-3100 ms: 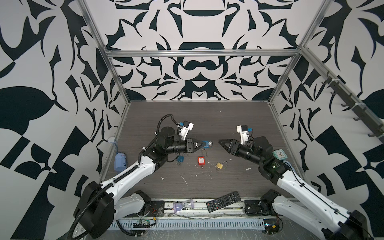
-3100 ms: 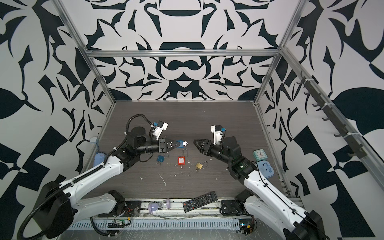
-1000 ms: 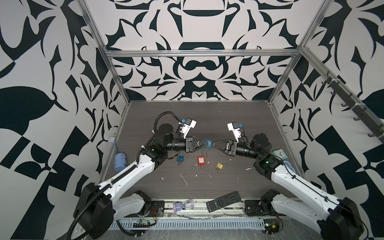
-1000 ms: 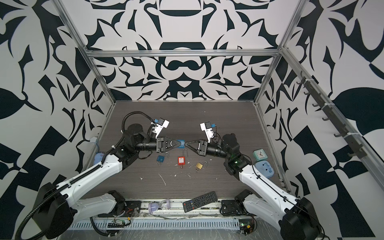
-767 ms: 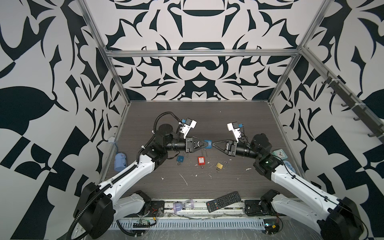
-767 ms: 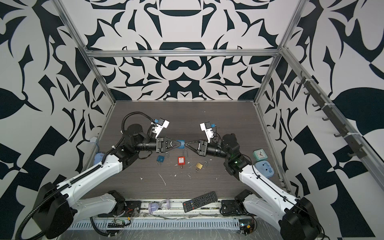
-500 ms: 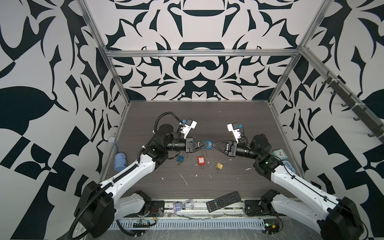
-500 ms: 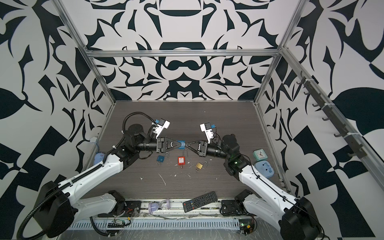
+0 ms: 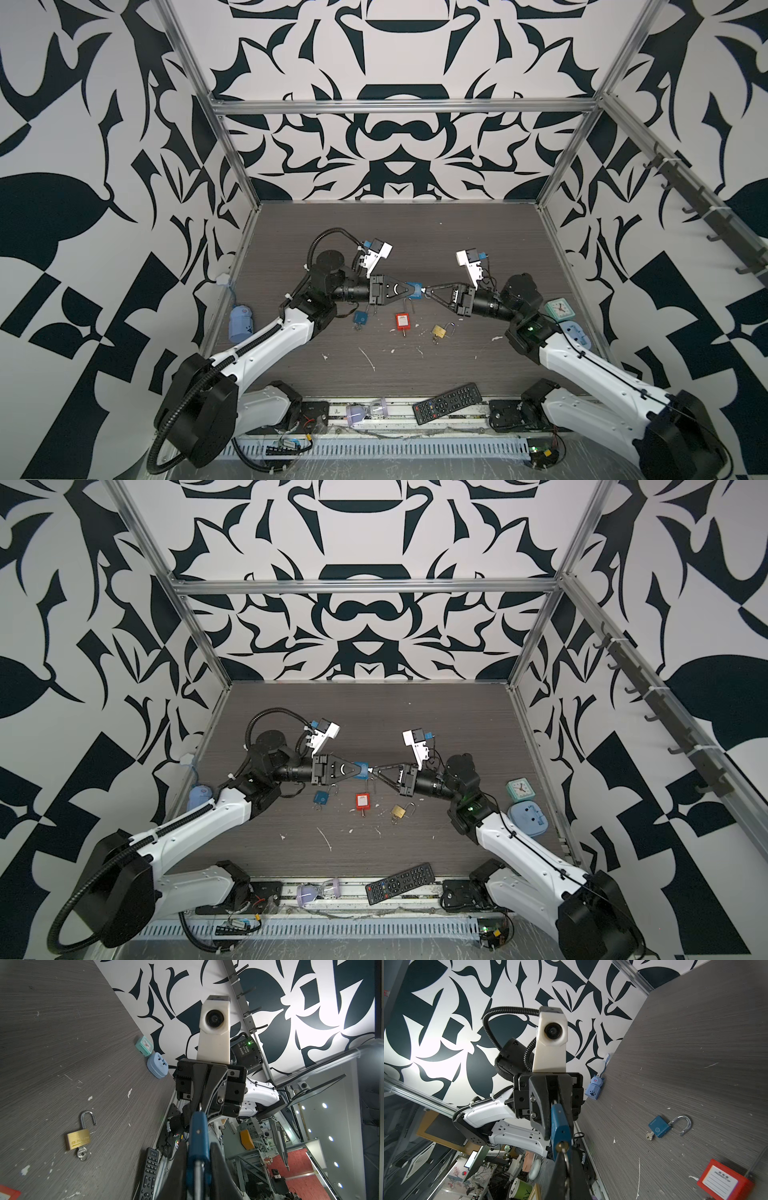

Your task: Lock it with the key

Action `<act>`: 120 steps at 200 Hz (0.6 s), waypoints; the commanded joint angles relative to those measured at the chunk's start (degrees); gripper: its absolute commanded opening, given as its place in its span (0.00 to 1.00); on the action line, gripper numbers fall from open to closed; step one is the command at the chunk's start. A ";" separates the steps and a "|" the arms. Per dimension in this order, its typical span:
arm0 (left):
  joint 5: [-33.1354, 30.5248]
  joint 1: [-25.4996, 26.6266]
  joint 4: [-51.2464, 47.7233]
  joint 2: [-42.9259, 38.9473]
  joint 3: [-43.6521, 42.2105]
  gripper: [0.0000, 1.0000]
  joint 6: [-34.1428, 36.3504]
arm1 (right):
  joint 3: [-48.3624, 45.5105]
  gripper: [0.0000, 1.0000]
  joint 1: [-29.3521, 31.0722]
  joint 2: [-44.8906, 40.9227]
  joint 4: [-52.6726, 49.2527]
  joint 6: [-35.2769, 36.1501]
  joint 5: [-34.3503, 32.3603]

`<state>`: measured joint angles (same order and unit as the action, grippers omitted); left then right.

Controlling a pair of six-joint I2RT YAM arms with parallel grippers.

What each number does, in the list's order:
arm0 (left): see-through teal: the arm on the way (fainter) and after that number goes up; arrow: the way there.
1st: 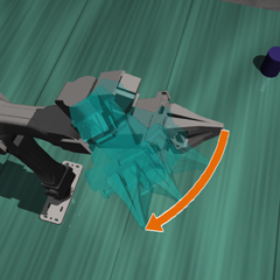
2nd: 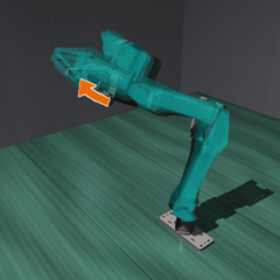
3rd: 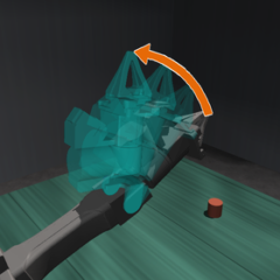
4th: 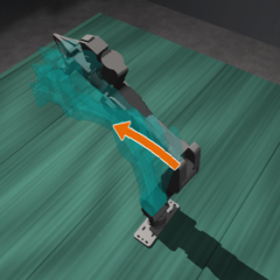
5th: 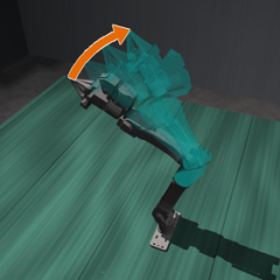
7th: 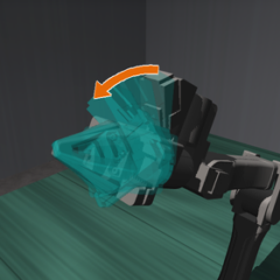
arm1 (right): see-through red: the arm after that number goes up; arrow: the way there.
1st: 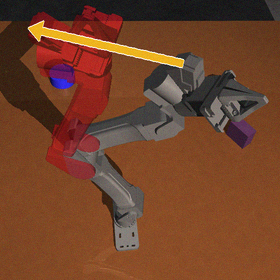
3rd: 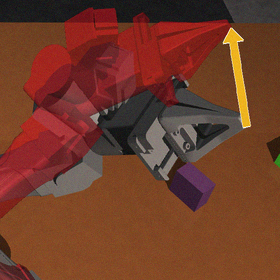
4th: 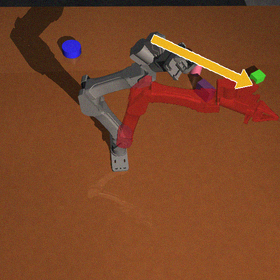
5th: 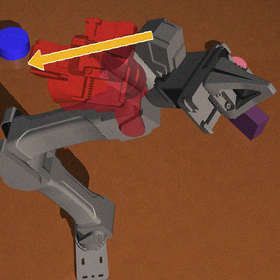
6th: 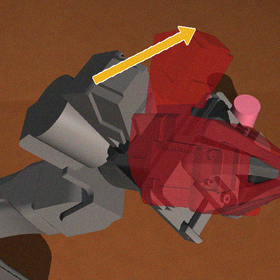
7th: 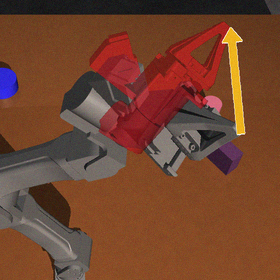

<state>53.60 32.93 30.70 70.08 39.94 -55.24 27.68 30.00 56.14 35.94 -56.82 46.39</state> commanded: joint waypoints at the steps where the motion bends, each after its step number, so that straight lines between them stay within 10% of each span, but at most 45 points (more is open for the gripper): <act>1: -0.05 -1.46 7.40 1.05 -0.64 0.00 -2.94 | -0.87 0.00 -0.67 -0.32 6.98 0.90 4.05; 72: -5.48 -2.34 -7.14 1.13 2.12 0.00 4.22 | -2.19 0.00 -8.08 -2.89 -1.73 2.02 0.21; 120: -12.63 -1.37 -32.61 6.89 12.88 0.00 17.64 | -2.04 0.00 -15.83 -5.86 -24.68 11.64 -22.37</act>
<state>43.05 31.31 10.50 73.41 47.22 -45.23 25.32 17.26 50.04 22.13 -51.11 37.41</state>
